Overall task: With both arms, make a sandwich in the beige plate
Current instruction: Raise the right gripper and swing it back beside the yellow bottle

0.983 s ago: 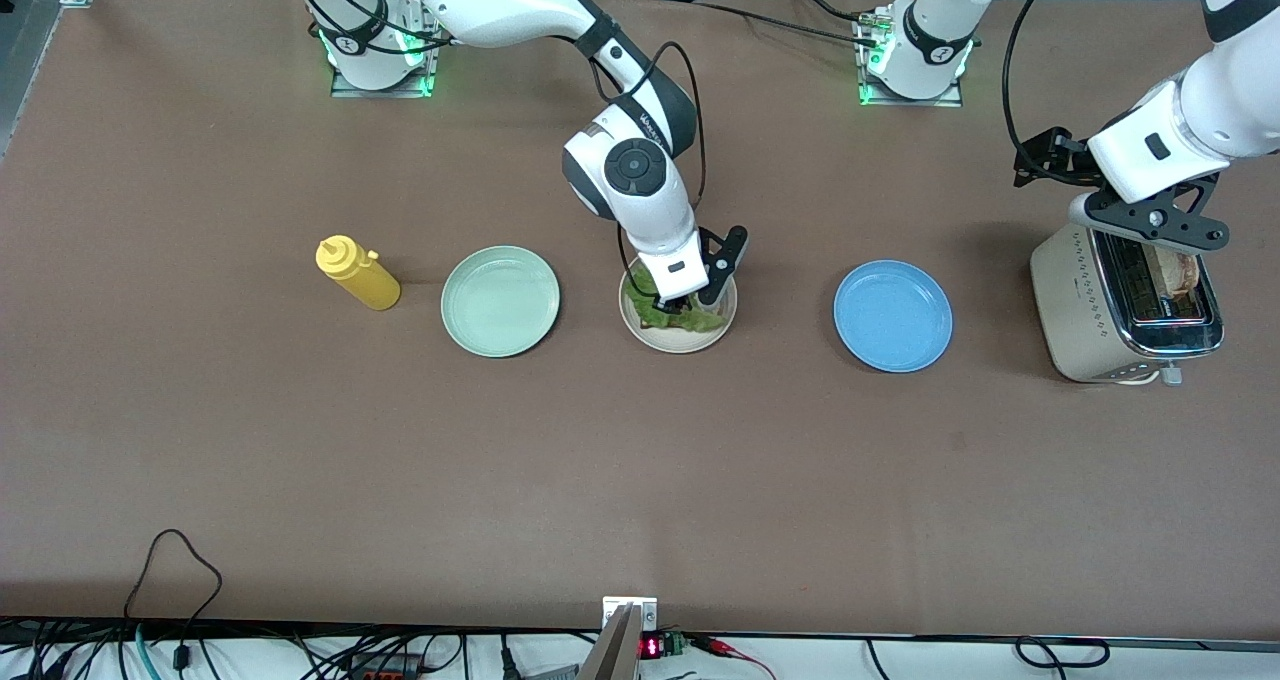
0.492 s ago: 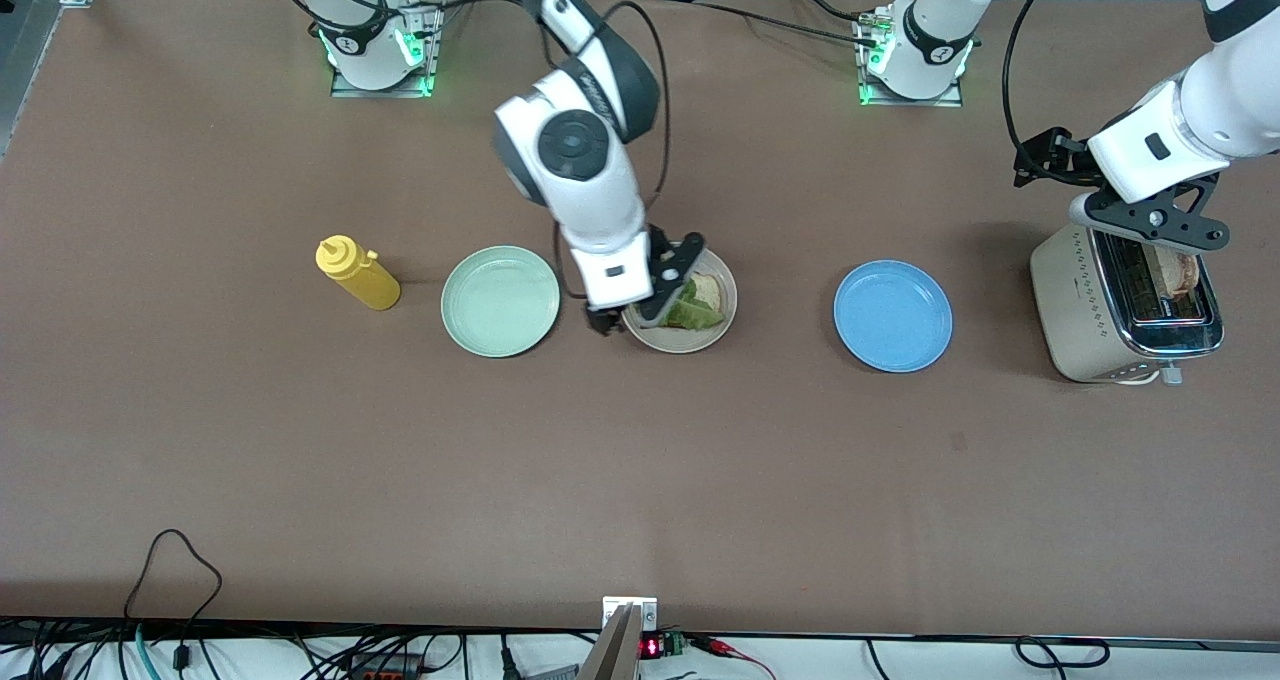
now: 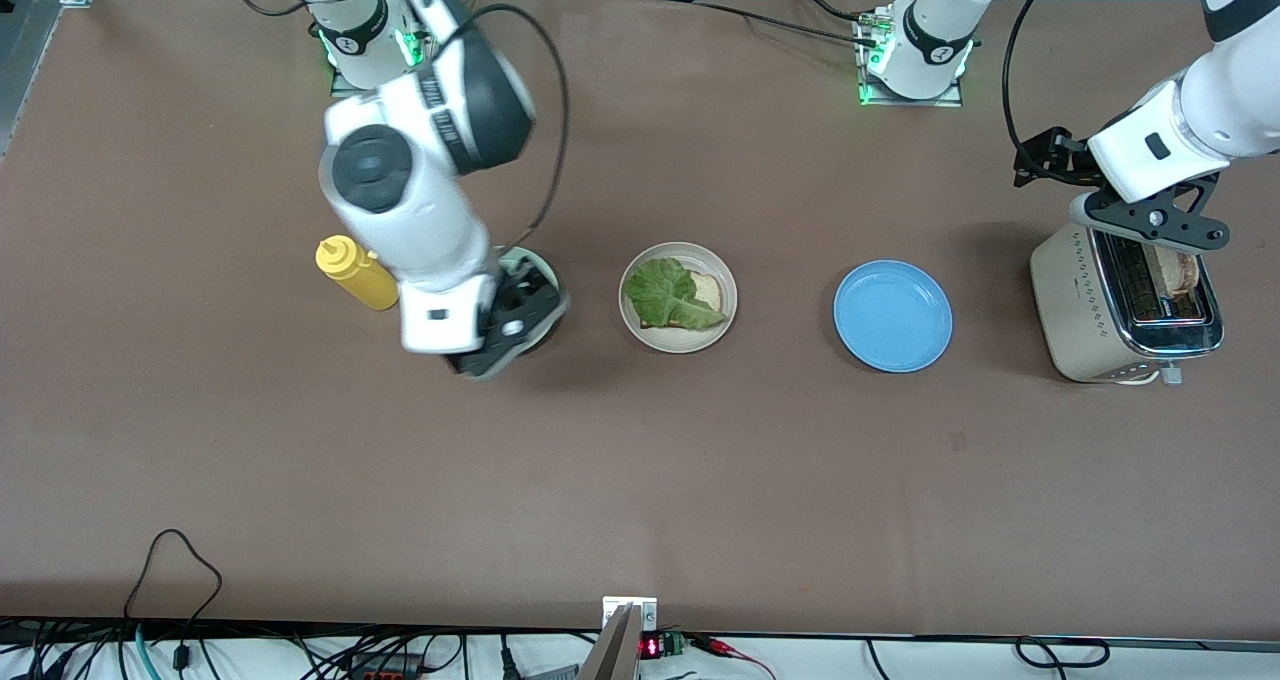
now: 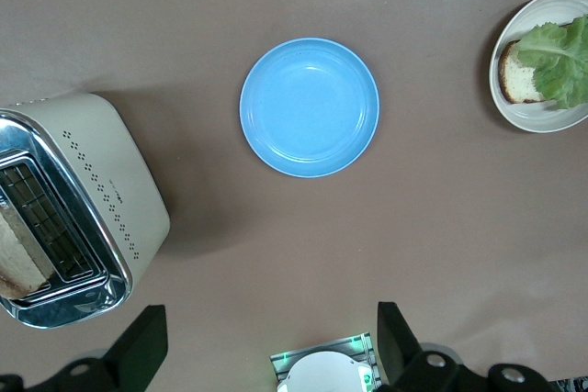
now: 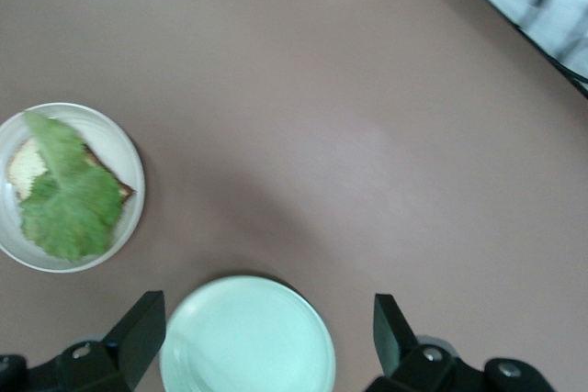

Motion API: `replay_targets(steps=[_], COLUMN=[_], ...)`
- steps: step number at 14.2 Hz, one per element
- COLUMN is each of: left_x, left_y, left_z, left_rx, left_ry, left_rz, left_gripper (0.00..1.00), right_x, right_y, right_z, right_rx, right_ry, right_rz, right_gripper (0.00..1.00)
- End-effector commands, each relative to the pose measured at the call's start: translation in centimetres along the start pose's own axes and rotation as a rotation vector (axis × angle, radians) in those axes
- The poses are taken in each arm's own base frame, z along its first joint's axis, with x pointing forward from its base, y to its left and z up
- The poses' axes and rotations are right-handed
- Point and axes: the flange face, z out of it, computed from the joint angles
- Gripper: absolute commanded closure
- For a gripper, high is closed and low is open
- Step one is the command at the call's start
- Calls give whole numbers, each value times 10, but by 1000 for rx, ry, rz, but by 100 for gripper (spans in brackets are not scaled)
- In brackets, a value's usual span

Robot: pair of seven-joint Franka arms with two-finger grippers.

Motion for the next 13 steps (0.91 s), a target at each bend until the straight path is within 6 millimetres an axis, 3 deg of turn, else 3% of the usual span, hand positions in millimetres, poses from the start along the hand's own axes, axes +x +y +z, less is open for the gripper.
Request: replay_targets(steps=[1,3,5,8,11,13], left_x=[-1,0,4,7,16,16], left_y=[-6,-10,-14,-26,-35,-66], left_z=[-9,-22,-26,-34,-26,-26], left_rx=[5,43,145,139,127,129], left_ry=[4,30,28,45,31,29], left_rz=[-17,-21,-22,-34,-50,-84], left_gripper=[0,0,0,0,0,0], right_x=[-34,-65,-91,-136,-160,-176], right_y=[51,94,121,160,170,166], right_z=[-42,-69,-94,-120,-156,-168], right_rx=[28,27,13,30,-60,-58], right_ry=[-19,-52,-75,-141,-151,-157], right_rz=[98,187,319,449,478,632], right_gripper=[0,0,0,0,0,0])
